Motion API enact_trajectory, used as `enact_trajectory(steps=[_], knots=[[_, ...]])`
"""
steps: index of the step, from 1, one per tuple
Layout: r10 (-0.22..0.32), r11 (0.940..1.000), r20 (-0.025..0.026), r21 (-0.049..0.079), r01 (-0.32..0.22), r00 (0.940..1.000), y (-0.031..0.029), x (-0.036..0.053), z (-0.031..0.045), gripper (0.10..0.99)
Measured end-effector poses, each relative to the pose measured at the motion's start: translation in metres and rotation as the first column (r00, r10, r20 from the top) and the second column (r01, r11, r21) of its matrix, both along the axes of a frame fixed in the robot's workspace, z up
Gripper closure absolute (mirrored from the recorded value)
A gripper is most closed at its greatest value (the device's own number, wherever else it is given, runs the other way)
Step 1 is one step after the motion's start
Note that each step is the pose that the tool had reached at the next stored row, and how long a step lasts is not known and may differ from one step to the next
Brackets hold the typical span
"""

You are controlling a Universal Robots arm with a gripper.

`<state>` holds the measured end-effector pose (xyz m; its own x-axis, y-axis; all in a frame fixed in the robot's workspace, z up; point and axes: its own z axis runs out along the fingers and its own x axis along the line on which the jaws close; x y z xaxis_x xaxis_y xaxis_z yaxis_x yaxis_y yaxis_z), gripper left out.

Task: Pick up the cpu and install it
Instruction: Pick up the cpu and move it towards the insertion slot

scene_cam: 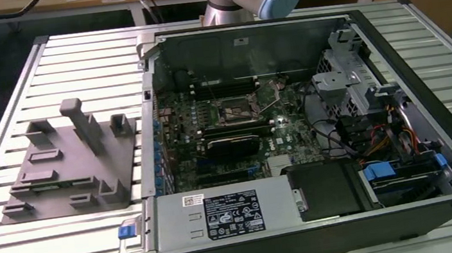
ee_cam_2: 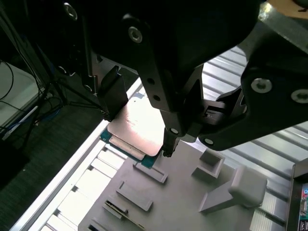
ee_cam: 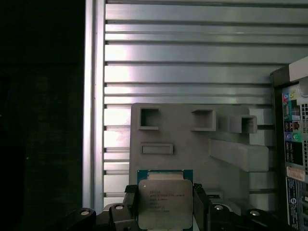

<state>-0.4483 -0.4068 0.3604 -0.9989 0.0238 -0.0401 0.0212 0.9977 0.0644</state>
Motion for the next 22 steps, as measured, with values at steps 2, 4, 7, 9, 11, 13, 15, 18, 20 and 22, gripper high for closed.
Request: enact_trajectory(steps=[2, 4, 7, 9, 11, 13, 15, 18, 20, 22], knots=[[0.0, 1.0, 0.0, 0.0, 0.0, 1.0, 0.0, 0.0, 0.0038, 0.545], [0.0, 1.0, 0.0, 0.0, 0.0, 1.0, 0.0, 0.0, 0.0077, 0.545], [0.0, 1.0, 0.0, 0.0, 0.0, 1.0, 0.0, 0.0, 0.0135, 0.545], [0.0, 1.0, -0.0001, 0.0, 0.0, 1.0, 0.0, 0.0, 0.0172, 0.545], [0.0, 1.0, 0.0, 0.0, 0.0, 1.0, 0.0, 0.0, 0.0206, 0.545], [0.0, 1.0, -0.0001, 0.0, 0.0, 1.0, 0.0, 0.0, 0.0242, 0.545], [0.0, 1.0, -0.0001, 0.0, 0.0, 1.0, 0.0, 0.0, 0.0278, 0.545], [0.0, 1.0, 0.0, 0.0, 0.0, 1.0, 0.0, 0.0, 0.0334, 0.545], [0.0, 1.0, 0.0, 0.0, 0.0, 1.0, 0.0, 0.0, 0.0368, 0.545], [0.0, 1.0, 0.0, 0.0, 0.0, 1.0, 0.0, 0.0, 0.0398, 0.545]])
